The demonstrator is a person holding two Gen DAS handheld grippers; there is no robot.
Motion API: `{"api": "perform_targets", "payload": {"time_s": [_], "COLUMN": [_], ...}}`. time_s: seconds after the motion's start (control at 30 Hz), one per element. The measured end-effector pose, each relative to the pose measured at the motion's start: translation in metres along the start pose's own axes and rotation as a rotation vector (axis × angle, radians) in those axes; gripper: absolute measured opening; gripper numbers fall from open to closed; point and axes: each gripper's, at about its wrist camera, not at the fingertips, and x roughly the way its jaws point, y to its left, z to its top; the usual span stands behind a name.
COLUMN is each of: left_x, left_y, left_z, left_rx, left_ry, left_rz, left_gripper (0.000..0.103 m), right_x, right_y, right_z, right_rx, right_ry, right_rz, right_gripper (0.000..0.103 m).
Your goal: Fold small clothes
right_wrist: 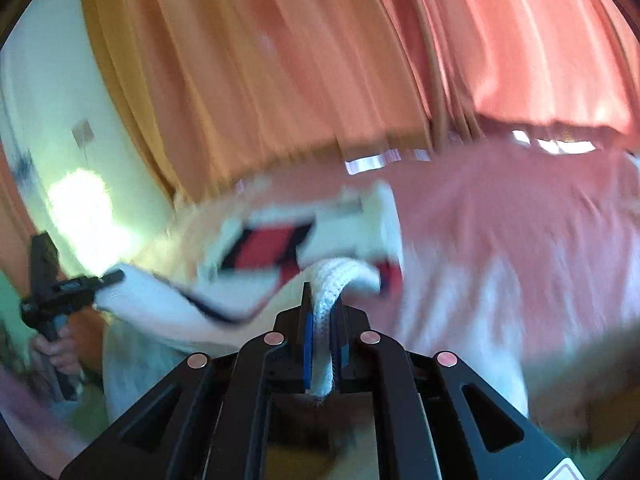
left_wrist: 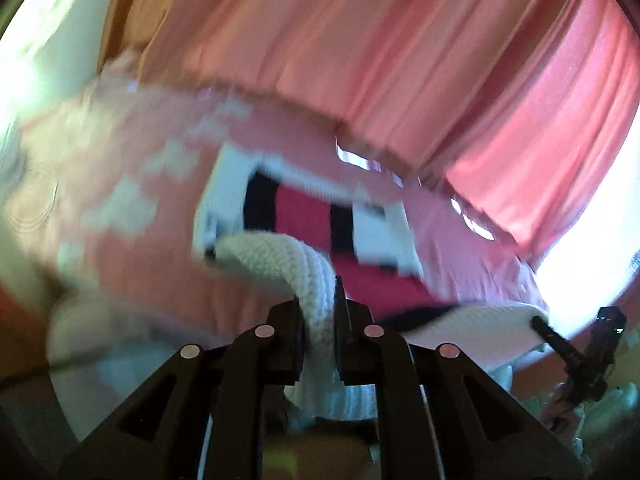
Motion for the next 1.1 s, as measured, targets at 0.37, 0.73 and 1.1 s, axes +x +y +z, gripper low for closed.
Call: {"api": "perform_targets", "payload": {"time_s": [0.37, 0.73, 1.1], "left_x": [0.232, 0.300, 0.255], "left_y": [0.061, 0.102, 0.095], "left_z": [0.121, 0.131, 0.157], "left_rx": [-0.087, -0.166, -0.148], "left_ry": [0.083, 0.141, -0.093], "left_rz": [0.308, 0.305, 0.405], "left_gripper": [0.012, 0.022, 0.077], "right_x": [0.246, 0.328, 0.291], "right_y": [-0.075, -0.101, -0.096], "right_z": [0.100, 0.114, 0.128], "right_rx": [0.144, 0.223, 0.177], "right_ry": [0.139, 0.191, 0.082], "right_rz": [-0.060, -0.066, -0.146], "right_gripper": [0.007, 0.039, 0.076]}}
